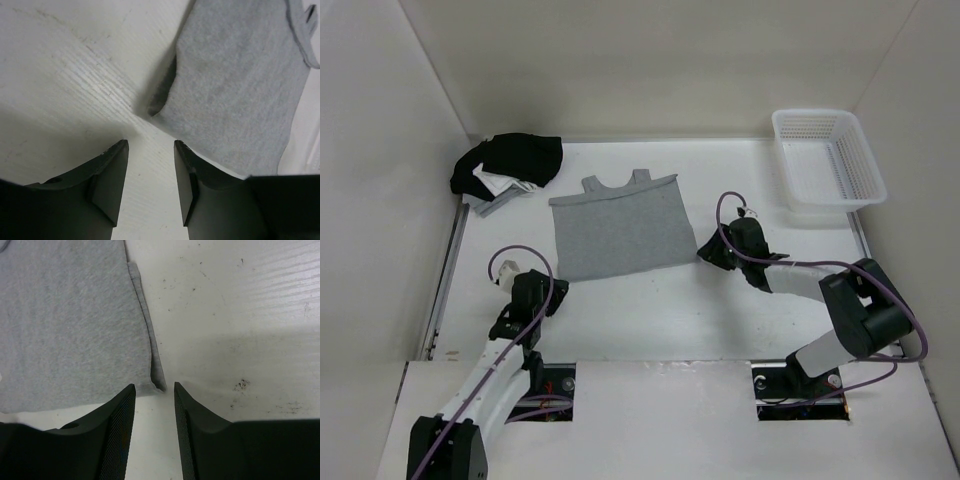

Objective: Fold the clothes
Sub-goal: Fold the tank top

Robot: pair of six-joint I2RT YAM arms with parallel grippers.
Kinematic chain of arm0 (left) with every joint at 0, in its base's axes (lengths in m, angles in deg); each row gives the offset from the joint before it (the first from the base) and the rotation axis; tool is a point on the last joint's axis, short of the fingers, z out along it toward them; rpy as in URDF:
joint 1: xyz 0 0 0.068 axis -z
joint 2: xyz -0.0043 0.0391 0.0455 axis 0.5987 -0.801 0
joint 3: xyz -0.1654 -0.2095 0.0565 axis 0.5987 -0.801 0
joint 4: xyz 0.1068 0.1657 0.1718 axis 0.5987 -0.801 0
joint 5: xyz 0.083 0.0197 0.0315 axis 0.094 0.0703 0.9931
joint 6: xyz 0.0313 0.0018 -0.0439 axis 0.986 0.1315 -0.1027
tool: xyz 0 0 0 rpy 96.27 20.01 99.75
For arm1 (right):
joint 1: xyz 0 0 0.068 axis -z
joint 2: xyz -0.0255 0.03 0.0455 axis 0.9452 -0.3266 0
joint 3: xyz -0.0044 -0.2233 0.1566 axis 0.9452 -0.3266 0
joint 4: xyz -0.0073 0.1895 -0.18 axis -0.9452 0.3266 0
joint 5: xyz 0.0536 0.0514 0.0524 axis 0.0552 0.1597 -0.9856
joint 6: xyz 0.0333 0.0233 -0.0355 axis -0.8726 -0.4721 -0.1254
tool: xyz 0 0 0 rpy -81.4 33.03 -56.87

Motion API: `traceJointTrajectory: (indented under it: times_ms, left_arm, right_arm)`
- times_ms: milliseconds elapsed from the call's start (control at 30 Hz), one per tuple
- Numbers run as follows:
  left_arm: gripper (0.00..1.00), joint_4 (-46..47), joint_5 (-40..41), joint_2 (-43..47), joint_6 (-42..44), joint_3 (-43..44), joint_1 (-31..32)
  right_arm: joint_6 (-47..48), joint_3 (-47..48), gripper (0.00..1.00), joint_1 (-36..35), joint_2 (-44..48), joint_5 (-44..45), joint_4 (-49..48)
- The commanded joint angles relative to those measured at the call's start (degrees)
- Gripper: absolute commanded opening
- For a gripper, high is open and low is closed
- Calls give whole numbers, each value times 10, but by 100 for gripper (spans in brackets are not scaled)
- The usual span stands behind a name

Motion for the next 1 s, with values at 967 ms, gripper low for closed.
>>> traceJointTrajectory:
  times_ms: [967]
  left_arm:
    - [16,195,-67,-117,-3,-35,-73]
  right_arm:
    - [-22,12,50,-6,-24,5,-57]
